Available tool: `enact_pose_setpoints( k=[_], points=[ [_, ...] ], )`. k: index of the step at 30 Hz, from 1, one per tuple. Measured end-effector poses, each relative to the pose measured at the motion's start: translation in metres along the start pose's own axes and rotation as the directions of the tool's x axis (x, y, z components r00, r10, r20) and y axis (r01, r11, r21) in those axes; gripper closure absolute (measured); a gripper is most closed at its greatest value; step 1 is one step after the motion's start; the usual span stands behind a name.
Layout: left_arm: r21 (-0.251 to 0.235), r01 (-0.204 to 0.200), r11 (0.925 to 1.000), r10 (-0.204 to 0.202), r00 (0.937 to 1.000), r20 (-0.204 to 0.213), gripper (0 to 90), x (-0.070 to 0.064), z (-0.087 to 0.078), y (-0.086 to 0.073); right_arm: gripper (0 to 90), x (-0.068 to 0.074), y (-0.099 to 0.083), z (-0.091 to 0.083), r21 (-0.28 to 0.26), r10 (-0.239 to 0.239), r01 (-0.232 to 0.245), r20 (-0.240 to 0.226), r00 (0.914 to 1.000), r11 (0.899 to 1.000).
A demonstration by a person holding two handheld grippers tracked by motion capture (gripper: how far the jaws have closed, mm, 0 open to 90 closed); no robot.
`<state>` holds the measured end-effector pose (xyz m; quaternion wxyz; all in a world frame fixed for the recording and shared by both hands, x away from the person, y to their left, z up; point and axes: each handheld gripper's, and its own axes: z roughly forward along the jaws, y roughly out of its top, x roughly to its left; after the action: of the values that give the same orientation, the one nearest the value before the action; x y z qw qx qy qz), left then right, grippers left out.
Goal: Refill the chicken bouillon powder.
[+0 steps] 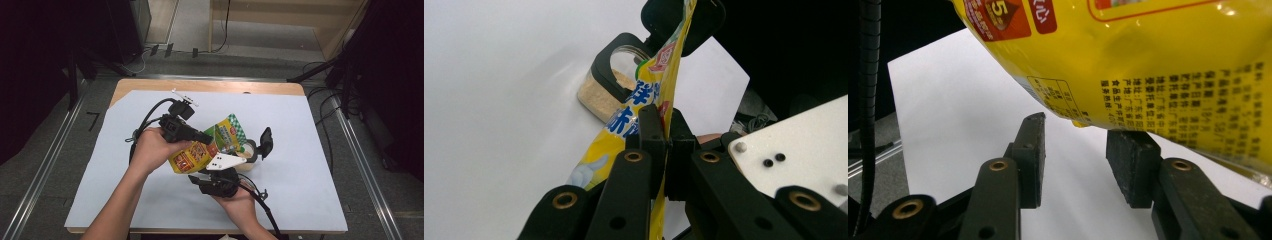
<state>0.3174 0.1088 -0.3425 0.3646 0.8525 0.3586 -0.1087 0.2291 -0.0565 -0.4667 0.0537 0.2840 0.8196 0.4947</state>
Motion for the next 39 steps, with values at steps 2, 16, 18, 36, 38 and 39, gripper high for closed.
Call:
enact_pose_setpoints(
  k=[2,16,18,36,38,39],
  points=[
    [-0.010,0.002,1.0000,-0.002,1.0000,0.006,90.0,0.002,-0.001,-0.002,59.0,-0.001,0.000,0.000,-0.003,0.001,-0.001,0.000,1.0000,1.000],
    [-0.064,0.020,0.9977,-0.019,0.9997,0.015,90.0,0.015,-0.011,-0.011,54.1,-0.008,-0.001,-0.002,0.005,0.006,-0.006,0.004,1.0000,1.000],
    [-0.074,0.026,0.9969,-0.026,0.9996,0.010,90.0,0.019,-0.014,-0.012,53.4,-0.010,-0.002,-0.001,0.014,0.013,-0.013,0.003,0.9999,1.000],
    [-0.205,0.107,0.9728,-0.109,0.9940,0.002,90.0,0.071,-0.032,-0.018,47.8,-0.017,-0.005,0.000,0.040,0.050,-0.049,-0.021,0.9985,0.998],
    [-0.209,0.110,0.9717,-0.114,0.9935,-0.008,90.0,0.076,-0.031,-0.017,47.6,-0.018,-0.006,-0.001,0.046,0.043,-0.042,-0.020,0.9989,0.998],
    [-0.210,0.110,0.9715,-0.116,0.9931,-0.016,90.0,0.078,-0.030,-0.017,47.7,-0.018,-0.006,-0.001,0.047,0.044,-0.043,-0.022,0.9988,0.998]
  ],
)
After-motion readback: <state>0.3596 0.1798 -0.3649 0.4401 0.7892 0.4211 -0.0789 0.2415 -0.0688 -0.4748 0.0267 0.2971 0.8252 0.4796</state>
